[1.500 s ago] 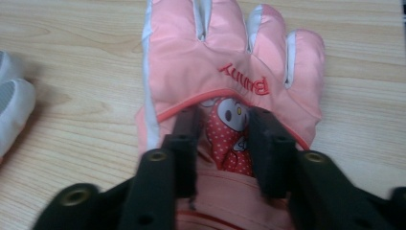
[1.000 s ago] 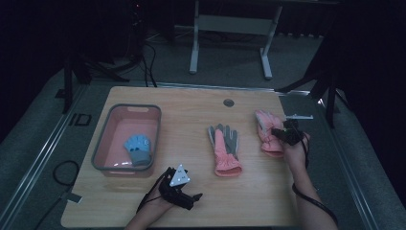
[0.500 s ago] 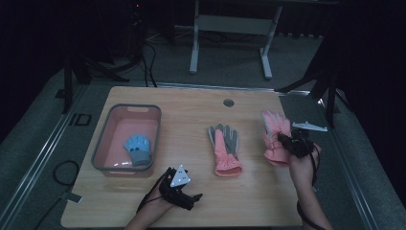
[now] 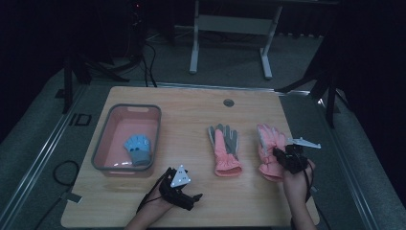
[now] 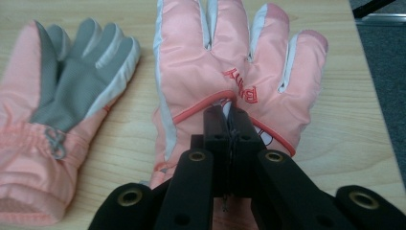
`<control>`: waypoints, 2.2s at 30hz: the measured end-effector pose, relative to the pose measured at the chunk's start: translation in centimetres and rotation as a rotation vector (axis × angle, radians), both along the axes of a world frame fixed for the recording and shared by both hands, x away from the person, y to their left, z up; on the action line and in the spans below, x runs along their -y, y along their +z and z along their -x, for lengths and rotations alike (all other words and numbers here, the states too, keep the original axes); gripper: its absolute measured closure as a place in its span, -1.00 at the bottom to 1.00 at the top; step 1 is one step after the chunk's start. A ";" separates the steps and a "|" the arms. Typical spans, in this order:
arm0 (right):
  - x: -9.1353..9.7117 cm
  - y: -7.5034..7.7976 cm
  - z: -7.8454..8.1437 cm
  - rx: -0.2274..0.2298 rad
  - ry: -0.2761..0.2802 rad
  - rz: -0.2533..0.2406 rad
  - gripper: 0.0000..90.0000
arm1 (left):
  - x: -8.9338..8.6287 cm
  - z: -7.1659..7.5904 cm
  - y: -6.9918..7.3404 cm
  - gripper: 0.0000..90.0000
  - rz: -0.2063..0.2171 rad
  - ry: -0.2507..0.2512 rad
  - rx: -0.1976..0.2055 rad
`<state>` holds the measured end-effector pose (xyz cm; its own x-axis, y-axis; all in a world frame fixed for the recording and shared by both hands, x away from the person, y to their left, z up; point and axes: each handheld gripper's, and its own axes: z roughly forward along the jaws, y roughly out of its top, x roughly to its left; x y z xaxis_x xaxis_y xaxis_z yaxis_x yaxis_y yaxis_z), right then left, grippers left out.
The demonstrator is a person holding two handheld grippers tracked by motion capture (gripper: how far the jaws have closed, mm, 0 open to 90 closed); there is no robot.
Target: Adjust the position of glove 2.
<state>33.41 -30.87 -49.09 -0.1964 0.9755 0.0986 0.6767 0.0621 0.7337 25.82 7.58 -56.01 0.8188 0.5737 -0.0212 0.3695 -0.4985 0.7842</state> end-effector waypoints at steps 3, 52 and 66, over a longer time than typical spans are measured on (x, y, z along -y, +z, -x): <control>-0.5 -0.5 -0.7 -0.016 0.006 0.011 0.96 | 0.0 0.0 0.0 -0.95 0.001 0.001 -0.004; 2.8 -4.6 -3.7 -0.090 0.286 -0.067 0.76 | 0.1 0.1 0.0 -0.95 -0.015 -0.003 -0.004; 1.9 -0.2 -2.5 -0.031 0.259 -0.084 0.99 | 0.2 0.1 0.0 -0.95 -0.016 -0.001 -0.003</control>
